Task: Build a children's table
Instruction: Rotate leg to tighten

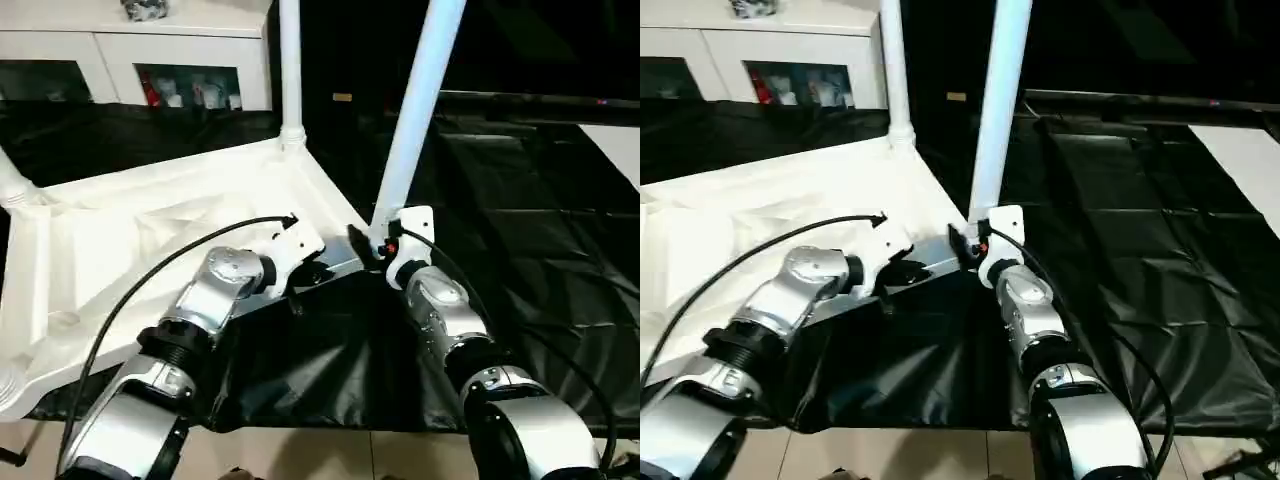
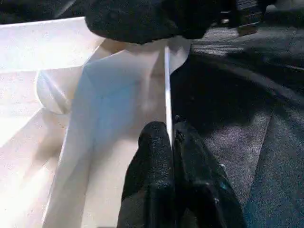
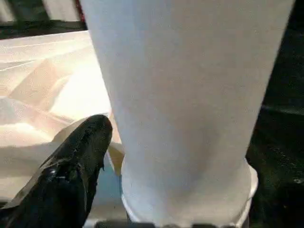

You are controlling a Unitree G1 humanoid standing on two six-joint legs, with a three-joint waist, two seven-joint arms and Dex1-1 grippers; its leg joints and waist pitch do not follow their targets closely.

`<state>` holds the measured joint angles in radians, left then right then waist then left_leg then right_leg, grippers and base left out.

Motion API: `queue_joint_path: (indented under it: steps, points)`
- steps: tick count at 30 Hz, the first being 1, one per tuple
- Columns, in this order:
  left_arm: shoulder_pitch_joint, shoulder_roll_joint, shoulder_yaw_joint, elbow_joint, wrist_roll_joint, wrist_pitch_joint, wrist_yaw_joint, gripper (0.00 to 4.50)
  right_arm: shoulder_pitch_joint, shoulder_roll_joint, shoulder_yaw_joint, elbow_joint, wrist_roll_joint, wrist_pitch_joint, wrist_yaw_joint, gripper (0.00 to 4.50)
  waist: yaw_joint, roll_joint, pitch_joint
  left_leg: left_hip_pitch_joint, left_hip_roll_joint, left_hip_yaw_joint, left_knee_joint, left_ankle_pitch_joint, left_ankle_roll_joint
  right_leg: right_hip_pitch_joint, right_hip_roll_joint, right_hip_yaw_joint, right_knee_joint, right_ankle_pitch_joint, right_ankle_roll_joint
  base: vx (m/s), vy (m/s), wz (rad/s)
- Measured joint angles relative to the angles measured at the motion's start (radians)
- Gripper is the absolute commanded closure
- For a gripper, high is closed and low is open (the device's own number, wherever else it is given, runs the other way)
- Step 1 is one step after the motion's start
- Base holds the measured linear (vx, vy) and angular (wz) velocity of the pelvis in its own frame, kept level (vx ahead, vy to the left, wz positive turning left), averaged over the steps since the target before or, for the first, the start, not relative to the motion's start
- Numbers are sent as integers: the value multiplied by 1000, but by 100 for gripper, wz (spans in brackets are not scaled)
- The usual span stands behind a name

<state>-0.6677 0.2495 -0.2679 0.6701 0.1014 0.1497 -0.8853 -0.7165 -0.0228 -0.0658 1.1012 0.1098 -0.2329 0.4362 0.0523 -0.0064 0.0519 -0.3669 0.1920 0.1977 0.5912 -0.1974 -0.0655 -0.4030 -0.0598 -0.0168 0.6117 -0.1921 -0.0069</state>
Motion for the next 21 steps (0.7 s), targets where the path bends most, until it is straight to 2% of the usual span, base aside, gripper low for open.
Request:
queue_joint_path:
  steps: [3,8,15,17,21]
  points:
    - [11,20,5,-19,-10,-1,-34,450,7,-20,24,-14,-4,-1,79,18,-6,0,0,-1,0,0,-1,0,0,-2,1,0,0,0,1,0,0,0]
    - [38,79,16,-48,-42,-20,-149,450,28,-89,78,-52,-7,5,324,18,-14,-2,1,-2,1,0,-2,1,1,-3,1,0,0,-3,3,0,0,0]
    - [74,161,6,-78,-93,-75,-348,450,58,-153,138,-136,10,80,662,18,6,-6,4,-3,1,3,-1,4,7,-3,1,0,0,-5,1,0,0,0]
    - [80,183,6,-80,-109,-80,-400,450,60,-176,173,-163,15,106,750,34,9,-9,5,-3,2,3,-1,4,7,-3,1,0,0,-5,2,0,0,0]
    - [82,213,-3,-86,-123,-82,-466,450,69,-201,209,-201,14,126,844,79,16,-15,9,-2,2,3,0,4,7,-3,0,-1,2,-5,1,0,0,0]
